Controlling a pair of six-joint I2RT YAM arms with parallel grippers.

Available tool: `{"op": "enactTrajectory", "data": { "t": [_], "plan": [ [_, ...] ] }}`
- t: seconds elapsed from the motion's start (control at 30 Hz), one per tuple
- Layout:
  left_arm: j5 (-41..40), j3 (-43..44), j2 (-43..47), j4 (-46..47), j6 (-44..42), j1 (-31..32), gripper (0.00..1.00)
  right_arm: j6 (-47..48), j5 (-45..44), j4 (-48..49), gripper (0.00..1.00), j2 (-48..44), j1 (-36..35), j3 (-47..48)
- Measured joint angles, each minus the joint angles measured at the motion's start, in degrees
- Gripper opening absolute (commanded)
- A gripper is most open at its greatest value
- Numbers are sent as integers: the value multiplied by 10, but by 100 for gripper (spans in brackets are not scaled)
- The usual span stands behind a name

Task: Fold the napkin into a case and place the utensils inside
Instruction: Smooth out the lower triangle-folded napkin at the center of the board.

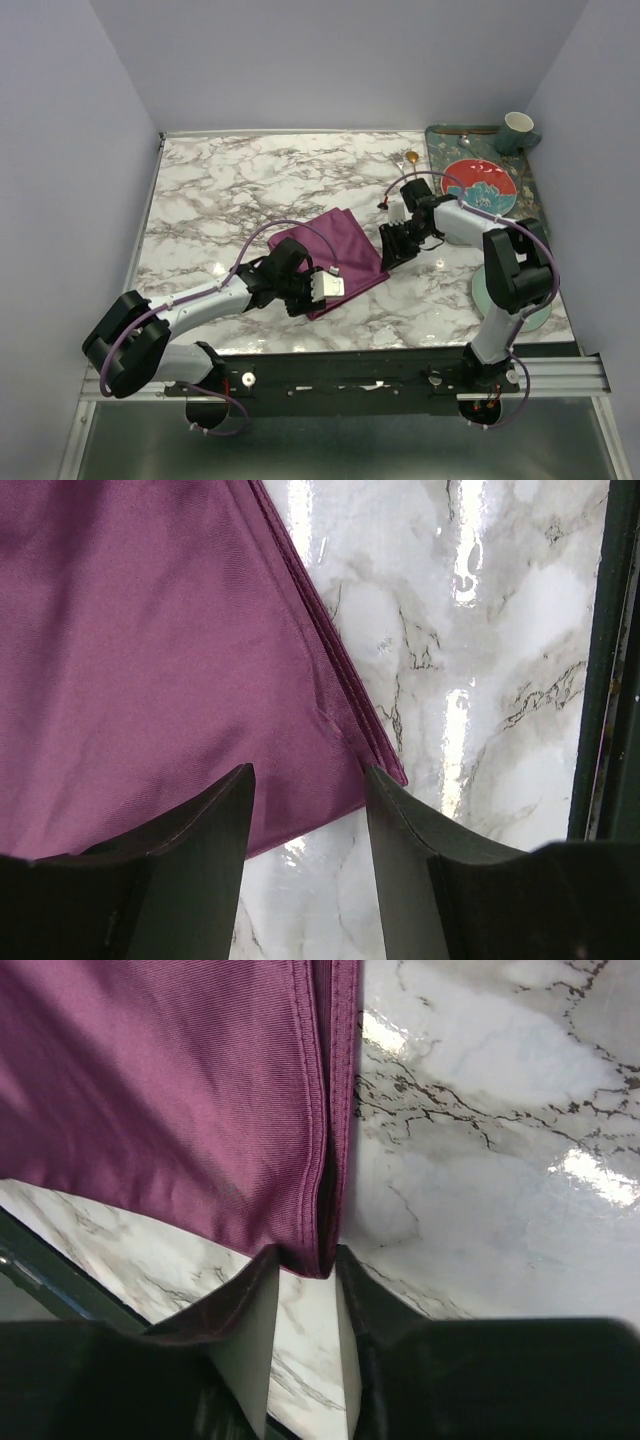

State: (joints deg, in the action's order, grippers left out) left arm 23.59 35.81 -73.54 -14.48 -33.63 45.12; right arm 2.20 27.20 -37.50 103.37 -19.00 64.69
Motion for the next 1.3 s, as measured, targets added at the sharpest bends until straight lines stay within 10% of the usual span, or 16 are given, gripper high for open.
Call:
{"op": "enactTrajectory", "data": {
  "t": [0.2, 0.9, 1.3],
  "plan": [
    [-2, 0, 0, 1, 0, 0, 50, -1, 10, -25, 1, 1, 2, 19],
    [-4, 25, -5, -17, 38, -15, 53, -2, 25, -68, 1, 47, 3, 10],
    [46, 150, -54, -43, 92, -182, 52, 15, -19, -138, 8, 121, 3, 129]
  ]
}}
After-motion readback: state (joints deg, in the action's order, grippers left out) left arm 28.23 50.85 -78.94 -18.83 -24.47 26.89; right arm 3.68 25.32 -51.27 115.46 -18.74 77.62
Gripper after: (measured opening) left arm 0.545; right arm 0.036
